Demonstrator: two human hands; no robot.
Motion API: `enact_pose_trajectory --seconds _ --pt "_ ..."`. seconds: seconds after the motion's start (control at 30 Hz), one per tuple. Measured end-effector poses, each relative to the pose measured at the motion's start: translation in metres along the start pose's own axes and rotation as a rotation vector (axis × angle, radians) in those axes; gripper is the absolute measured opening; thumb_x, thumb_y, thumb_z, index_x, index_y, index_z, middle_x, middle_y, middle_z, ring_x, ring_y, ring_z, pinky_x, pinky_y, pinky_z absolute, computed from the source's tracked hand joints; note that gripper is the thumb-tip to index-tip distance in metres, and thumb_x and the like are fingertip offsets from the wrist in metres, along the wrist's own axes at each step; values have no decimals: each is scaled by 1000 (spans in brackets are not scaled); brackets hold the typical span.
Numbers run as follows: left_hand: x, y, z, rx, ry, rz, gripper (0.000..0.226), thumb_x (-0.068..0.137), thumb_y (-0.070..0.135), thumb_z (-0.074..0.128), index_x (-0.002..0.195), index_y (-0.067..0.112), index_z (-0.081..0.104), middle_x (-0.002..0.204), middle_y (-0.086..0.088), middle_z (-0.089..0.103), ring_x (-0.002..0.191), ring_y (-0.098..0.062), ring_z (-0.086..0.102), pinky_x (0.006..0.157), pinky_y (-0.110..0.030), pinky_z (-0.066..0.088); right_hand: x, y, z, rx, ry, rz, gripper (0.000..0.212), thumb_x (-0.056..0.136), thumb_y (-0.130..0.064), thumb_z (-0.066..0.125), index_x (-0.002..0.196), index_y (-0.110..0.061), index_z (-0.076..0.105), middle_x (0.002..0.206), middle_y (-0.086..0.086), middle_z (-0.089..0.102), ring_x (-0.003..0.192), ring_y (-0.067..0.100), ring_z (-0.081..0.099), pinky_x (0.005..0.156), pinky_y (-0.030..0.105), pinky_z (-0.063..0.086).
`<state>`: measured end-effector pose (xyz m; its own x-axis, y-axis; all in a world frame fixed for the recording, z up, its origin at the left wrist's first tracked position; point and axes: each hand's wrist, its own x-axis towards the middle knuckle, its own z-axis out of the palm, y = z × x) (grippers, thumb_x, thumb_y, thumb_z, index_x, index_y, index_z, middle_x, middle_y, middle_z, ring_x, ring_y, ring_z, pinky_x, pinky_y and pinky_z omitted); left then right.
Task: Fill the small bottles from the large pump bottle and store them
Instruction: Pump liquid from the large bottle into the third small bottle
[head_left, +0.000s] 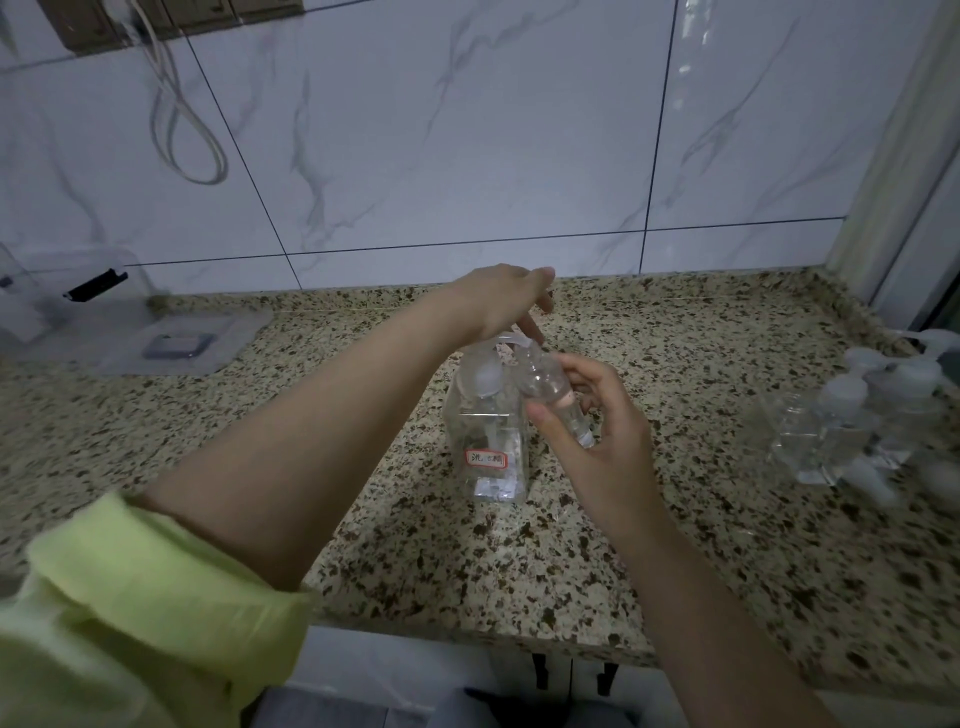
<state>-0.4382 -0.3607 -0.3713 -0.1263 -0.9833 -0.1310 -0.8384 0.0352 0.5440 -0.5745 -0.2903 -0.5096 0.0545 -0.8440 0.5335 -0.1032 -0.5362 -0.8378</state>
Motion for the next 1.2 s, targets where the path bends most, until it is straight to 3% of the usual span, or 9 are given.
enact_pose_trajectory --seconds 0.13,0.3,0.4,0.5,0.63,0.83,0.97,1.2 --pt "2 -2 1 48 -28 -45 59 106 49 18 125 18 65 115 -5 72 115 -23 59 97 -35 38 -1 -2 1 6 0 11 42 87 -42 72 126 -38 57 117 -20 66 109 7 62 94 34 52" --pt "1 1 1 50 0 -17 59 106 50 19 124 18 65 109 -3 74 105 -21 61 97 -36 41 0 -2 1 25 -2 17 41 89 -25 76 123 -39 57 117 -20 66 107 5 63 89 21 50" --pt "2 -1 2 68 -3 -29 59 106 49 19 125 17 66 113 -4 73 107 -21 60 92 -33 39 0 -2 1 22 0 12 42 89 -28 76 124 -38 57 119 -19 66 109 6 63 92 24 50" --pt "1 1 0 31 13 -12 57 107 47 20 123 17 65 109 -5 74 109 -23 61 98 -37 44 0 -3 1 34 9 16 42 87 -37 74 126 -33 59 119 -18 67 110 8 63 93 30 51" --pt "0 0 2 51 -4 -27 59 107 49 18 123 18 66 111 -3 73 110 -23 61 104 -38 41 0 -2 1 22 -2 7 41 89 -27 76 125 -33 58 118 -16 67 108 7 63 93 31 52" --pt "0 0 1 20 -10 -39 58 107 48 20 124 17 66 114 -5 72 107 -22 60 104 -39 42 1 -2 0 26 -3 2 41 89 -27 75 124 -36 57 117 -18 66 108 7 63 90 20 49" --pt "1 1 0 12 5 -25 56 107 48 20 122 18 66 109 -4 74 109 -23 61 104 -40 43 1 -2 0 23 1 13 41 89 -28 76 126 -34 58 119 -14 67 111 9 63 95 32 52" --pt "1 -1 2 19 16 -17 56 106 49 21 121 20 67 107 -3 74 109 -23 60 105 -42 42 -1 -3 0 14 1 29 42 88 -33 74 126 -35 58 118 -16 67 109 9 63 96 39 53"
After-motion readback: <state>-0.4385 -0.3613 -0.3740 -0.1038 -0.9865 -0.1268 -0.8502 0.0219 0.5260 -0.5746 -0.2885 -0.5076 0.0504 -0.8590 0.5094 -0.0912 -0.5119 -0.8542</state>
